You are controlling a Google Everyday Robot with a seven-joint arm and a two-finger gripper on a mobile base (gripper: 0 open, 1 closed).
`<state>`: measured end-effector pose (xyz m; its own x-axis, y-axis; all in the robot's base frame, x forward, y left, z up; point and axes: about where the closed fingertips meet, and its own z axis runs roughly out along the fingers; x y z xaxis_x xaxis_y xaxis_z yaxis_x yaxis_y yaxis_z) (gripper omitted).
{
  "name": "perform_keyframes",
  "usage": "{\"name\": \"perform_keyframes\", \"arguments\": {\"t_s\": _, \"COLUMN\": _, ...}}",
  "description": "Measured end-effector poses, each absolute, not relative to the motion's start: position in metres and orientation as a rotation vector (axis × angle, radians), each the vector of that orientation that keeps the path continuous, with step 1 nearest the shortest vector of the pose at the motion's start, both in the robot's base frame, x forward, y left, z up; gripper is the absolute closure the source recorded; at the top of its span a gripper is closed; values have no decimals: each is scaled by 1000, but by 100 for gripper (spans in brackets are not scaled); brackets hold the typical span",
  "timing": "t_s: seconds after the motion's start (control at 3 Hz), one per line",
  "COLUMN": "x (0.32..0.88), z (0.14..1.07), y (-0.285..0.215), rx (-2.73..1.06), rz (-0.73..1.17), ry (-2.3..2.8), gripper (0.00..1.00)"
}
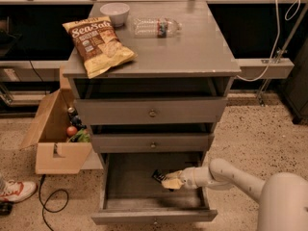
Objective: Place rxbar chocolate into bottom drawer
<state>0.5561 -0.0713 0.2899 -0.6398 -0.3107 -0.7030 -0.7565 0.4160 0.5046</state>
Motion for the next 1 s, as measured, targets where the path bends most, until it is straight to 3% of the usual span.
{"name": "perform_keyframes", "arguments": {"t_s": 0.67, "x": 583, "z": 212, "y": -66, "rx": -901, "rz": 1057, "ry": 2274, "gripper": 96}}
{"name": "perform_keyframes", "arguments": {"t_s": 1.0, "x": 593, "z": 194, "y": -61, "rx": -915, "rz": 1042, "ry": 2283, "gripper": 74}}
